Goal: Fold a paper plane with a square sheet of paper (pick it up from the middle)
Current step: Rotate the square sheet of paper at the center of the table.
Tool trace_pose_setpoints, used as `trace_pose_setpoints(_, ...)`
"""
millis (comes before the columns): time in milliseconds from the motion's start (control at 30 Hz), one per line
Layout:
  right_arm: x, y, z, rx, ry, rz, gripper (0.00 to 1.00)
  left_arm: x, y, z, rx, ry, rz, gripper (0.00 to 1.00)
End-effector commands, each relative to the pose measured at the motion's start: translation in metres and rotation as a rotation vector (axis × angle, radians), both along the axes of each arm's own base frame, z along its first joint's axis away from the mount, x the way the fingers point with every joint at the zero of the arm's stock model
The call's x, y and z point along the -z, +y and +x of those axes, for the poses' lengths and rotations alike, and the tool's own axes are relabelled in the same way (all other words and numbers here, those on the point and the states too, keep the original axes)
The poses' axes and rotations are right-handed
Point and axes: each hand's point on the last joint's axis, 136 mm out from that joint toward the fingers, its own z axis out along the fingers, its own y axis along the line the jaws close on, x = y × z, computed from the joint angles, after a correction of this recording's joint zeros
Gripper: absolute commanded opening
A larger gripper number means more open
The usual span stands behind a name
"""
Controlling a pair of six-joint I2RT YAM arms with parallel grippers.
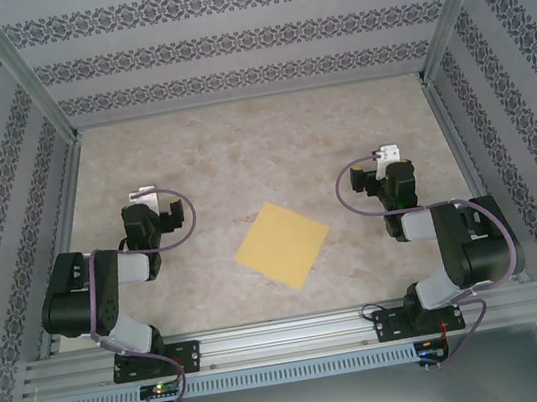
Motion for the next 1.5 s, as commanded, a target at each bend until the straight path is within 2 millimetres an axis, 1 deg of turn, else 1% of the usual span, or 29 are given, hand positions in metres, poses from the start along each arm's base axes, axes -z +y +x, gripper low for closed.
trace_pose_setpoints(0,-0.015,0.002,0.008,-0.013,-0.055,0.028,0.98,-0.009,0.003,0.006,-0.008,-0.028,-0.026,1.0)
trace_pose_setpoints(600,-0.015,0.002,0.007,-0.012,-0.056,0.025,0.98,-0.01,0.003,0.006,-0.008,-0.031,-0.026,1.0)
trace_pose_setpoints(700,-0.017,0.006,0.006,-0.022,-0.063,0.007,0.98,-0.011,0.001,0.005,0.007,-0.038,-0.026,1.0)
trace_pose_setpoints(800,-0.02,0.011,0.002,-0.033,-0.081,-0.009,0.98,-0.018,-0.002,0.002,0.023,-0.053,-0.029,1.0)
trace_pose_setpoints(933,-0.021,0.012,0.001,-0.035,-0.092,-0.014,0.98,-0.027,-0.002,-0.005,0.026,-0.091,-0.03,1.0)
trace_pose_setpoints(1000,-0.027,0.012,0.001,-0.038,-0.11,-0.014,0.98,-0.032,-0.004,-0.007,0.034,-0.088,-0.031,1.0)
trace_pose_setpoints(1067,-0.036,0.015,0.0,-0.055,-0.127,-0.018,0.98,-0.041,0.001,-0.012,0.0,-0.081,-0.042,1.0)
trace_pose_setpoints(1100,-0.039,0.018,-0.003,-0.061,-0.124,-0.029,0.98,-0.047,0.005,-0.016,-0.027,-0.085,-0.055,1.0)
trace_pose_setpoints(1133,-0.048,0.025,-0.005,-0.072,-0.103,-0.047,0.98,-0.053,0.007,-0.02,-0.046,-0.094,-0.066,1.0)
trace_pose_setpoints(1167,-0.048,0.028,-0.007,-0.065,-0.034,-0.053,0.98,-0.059,0.008,-0.023,-0.056,-0.104,-0.075,1.0)
trace_pose_setpoints(1233,-0.066,0.034,-0.011,-0.02,0.077,0.006,0.98,-0.073,0.014,-0.031,-0.108,-0.119,-0.106,1.0)
trace_pose_setpoints(1267,-0.075,0.036,-0.013,0.008,0.115,0.077,0.98,-0.078,0.018,-0.035,-0.142,-0.107,-0.125,1.0)
trace_pose_setpoints(1333,-0.086,0.042,-0.022,0.079,0.227,0.28,0.98,-0.09,0.023,-0.039,-0.2,-0.087,-0.182,1.0)
trace_pose_setpoints(1367,-0.082,0.045,-0.029,0.118,0.302,0.357,0.98,-0.093,0.022,-0.04,-0.204,-0.076,-0.205,1.0)
trace_pose_setpoints(1400,-0.079,0.06,-0.035,0.08,0.381,0.444,0.98,-0.098,0.02,-0.041,-0.199,-0.074,-0.237,1.0)
trace_pose_setpoints(1467,-0.076,0.101,-0.044,-0.09,0.481,0.569,0.98,-0.104,0.022,-0.045,-0.251,-0.085,-0.317,1.0)
